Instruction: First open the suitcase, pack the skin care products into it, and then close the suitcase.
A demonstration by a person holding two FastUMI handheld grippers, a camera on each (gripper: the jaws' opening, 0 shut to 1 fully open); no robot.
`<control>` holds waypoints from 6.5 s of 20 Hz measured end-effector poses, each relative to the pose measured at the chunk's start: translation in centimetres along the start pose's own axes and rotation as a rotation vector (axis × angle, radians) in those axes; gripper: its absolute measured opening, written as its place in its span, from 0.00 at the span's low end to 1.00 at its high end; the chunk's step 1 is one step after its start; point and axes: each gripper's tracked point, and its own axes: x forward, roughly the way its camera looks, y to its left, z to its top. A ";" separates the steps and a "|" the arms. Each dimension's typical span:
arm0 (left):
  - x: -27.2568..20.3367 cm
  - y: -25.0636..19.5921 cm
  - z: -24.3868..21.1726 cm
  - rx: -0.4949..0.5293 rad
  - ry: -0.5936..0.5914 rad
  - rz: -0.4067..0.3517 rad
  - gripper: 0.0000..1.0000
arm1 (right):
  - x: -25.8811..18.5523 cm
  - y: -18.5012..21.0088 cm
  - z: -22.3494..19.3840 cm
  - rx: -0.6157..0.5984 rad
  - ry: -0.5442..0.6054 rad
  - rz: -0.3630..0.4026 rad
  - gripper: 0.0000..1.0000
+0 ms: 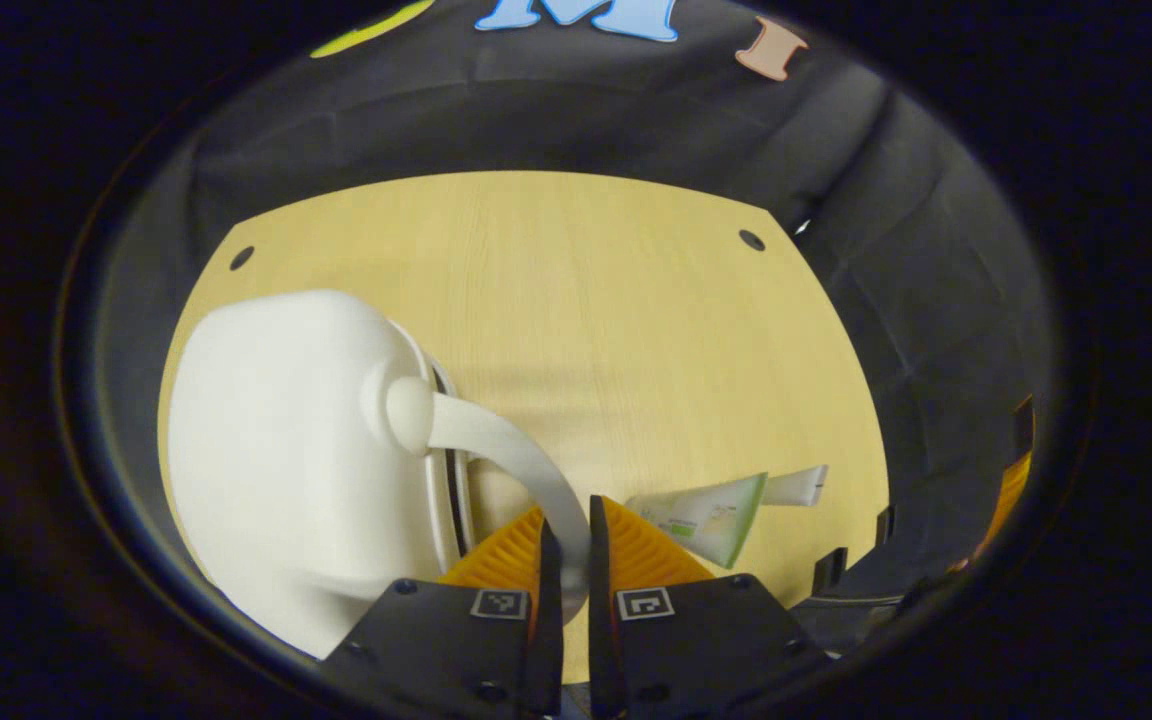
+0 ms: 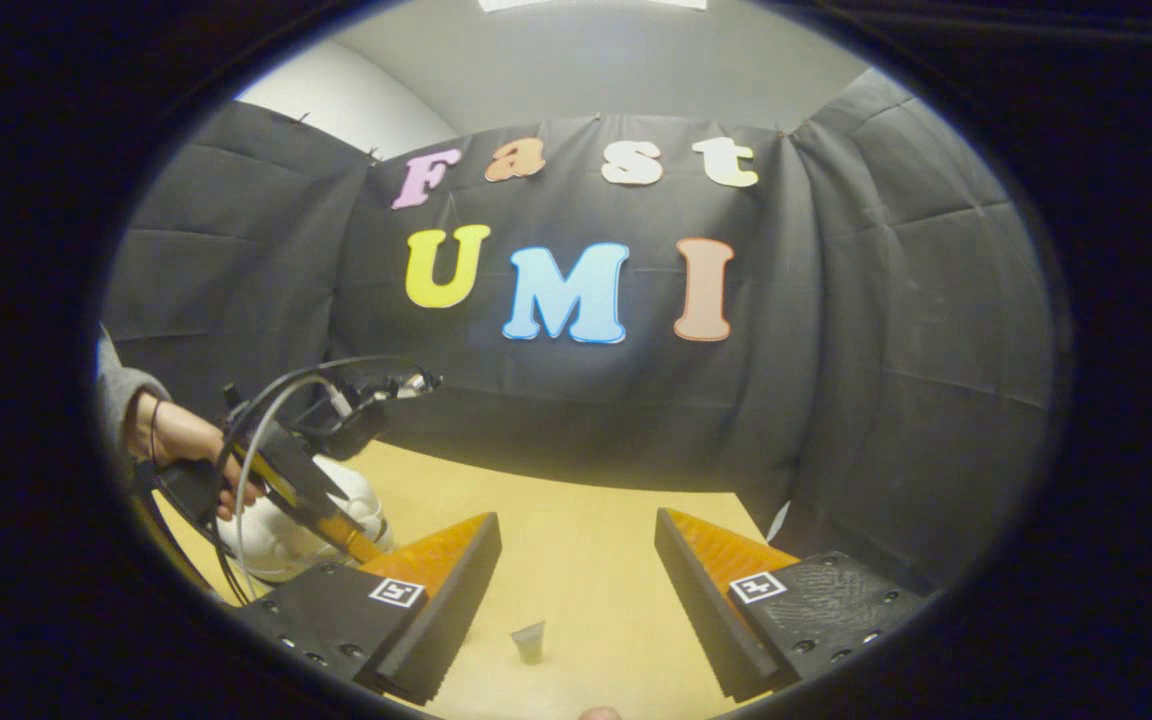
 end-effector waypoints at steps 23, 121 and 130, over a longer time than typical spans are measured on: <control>-22.7 44.2 7.0 0.082 -0.371 0.379 0.17 | -0.2 7.5 6.8 -0.040 -0.065 -0.344 0.94; -8.2 3.5 0.4 -0.120 -0.631 -0.052 0.37 | 7.5 3.2 -19.0 0.074 0.381 0.136 0.95; -0.7 16.4 -5.2 -0.209 -0.320 -0.006 0.38 | 6.7 3.0 -25.4 0.137 0.626 -0.060 0.28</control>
